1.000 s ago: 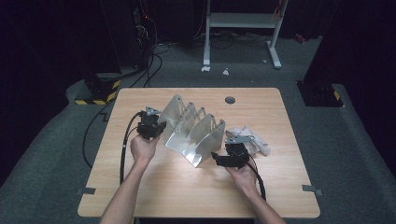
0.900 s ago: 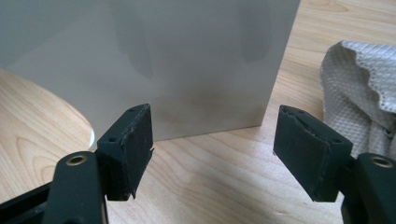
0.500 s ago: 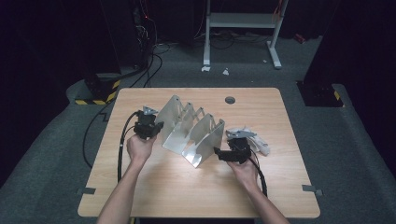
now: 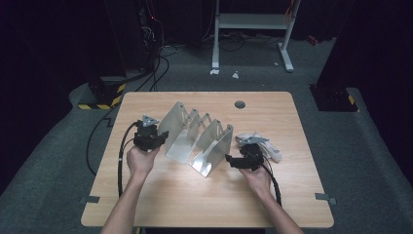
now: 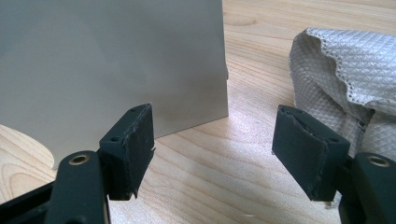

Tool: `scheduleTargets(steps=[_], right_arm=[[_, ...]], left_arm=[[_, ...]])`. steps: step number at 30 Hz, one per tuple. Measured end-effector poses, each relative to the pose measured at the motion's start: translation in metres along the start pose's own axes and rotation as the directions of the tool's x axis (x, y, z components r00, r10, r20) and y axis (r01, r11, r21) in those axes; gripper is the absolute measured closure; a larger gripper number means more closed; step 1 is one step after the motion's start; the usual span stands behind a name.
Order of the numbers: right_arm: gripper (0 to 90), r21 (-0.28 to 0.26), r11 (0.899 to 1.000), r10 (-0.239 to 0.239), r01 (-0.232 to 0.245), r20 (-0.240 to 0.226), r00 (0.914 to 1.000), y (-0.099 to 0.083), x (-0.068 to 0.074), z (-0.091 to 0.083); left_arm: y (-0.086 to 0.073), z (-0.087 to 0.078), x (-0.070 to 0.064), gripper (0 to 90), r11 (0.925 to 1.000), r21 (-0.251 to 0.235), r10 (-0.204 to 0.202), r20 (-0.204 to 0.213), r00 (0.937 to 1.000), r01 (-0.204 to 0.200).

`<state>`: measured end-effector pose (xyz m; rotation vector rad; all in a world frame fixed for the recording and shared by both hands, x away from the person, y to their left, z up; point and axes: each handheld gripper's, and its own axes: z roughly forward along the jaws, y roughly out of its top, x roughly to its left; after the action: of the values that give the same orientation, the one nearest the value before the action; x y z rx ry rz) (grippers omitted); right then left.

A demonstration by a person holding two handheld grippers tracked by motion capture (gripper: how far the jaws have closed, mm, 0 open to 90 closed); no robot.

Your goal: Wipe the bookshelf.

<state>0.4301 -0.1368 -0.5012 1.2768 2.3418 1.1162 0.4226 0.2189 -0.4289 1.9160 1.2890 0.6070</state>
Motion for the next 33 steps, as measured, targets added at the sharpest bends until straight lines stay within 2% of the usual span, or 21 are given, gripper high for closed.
scheduleTargets(steps=[6,11,16,21,27,33], right_arm=[[29.9,0.001,1.000,0.007,-0.007,0.001,1.0000,-0.003,-0.002,0.001],[30.2,0.002,1.000,0.013,-0.013,0.003,0.9999,-0.005,-0.003,0.000],[30.3,0.002,1.000,0.018,-0.018,0.004,0.9998,-0.005,-0.004,-0.001],[30.5,0.007,1.000,0.012,-0.012,0.003,0.9999,-0.005,-0.003,0.000],[30.5,0.008,1.000,0.016,-0.016,0.001,0.9999,-0.005,-0.005,0.002],[30.7,0.009,1.000,0.021,-0.021,0.003,0.9998,-0.005,-0.005,0.001]], left_arm=[[-0.008,-0.009,-0.010,61.6,0.9998,-0.013,0.017,-0.001,0.9999,-0.017],[-0.016,-0.015,-0.013,60.5,0.9997,-0.023,0.008,-0.009,0.9999,-0.008],[-0.022,-0.021,-0.019,59.8,0.9994,-0.028,0.020,-0.014,0.9997,-0.020],[-0.028,-0.025,-0.019,59.6,0.9996,-0.028,-0.010,-0.003,0.9999,0.010],[-0.032,-0.027,-0.026,58.8,0.9995,-0.030,0.004,-0.011,0.9999,-0.004],[-0.038,-0.029,-0.026,56.6,0.9989,-0.037,-0.029,-0.001,0.9996,0.029]])
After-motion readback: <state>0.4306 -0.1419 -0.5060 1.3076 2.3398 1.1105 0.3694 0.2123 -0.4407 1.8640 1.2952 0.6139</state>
